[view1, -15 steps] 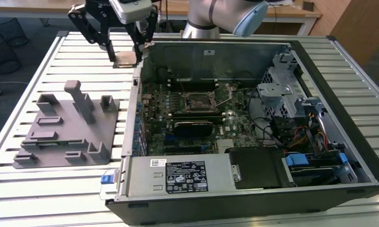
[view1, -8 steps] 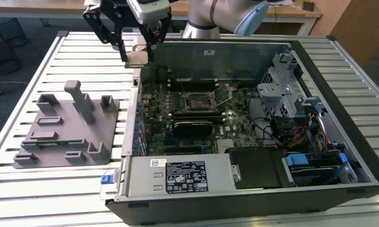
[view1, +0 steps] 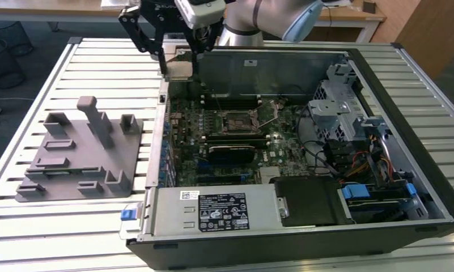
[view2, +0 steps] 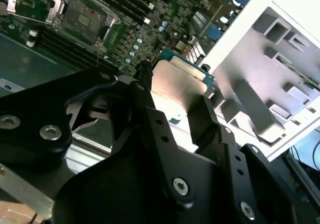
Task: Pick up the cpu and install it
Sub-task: 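Pick up the cpu and move it towards the insertion slot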
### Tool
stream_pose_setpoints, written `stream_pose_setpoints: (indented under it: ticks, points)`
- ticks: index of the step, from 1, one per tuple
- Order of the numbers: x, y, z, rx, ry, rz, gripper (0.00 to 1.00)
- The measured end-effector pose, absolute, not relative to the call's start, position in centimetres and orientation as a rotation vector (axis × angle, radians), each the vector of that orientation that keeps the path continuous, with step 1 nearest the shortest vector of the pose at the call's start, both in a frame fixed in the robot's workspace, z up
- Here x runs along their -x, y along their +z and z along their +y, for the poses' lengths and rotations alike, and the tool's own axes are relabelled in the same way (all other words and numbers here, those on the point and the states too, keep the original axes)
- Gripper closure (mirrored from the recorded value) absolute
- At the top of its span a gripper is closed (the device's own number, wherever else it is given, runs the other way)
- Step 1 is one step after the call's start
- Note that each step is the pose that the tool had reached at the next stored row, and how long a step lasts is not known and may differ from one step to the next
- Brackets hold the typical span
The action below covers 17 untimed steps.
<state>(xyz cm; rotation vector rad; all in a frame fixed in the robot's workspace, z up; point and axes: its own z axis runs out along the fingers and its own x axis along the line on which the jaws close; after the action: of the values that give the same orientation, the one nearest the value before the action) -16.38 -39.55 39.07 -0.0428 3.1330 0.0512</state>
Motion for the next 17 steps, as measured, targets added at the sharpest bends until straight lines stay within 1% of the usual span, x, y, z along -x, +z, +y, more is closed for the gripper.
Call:
stream_pose_setpoints:
  ticks: [17]
  points:
    - [10.4, 39.0, -39.2, 0.043, 0.052, 3.133, 0.47]
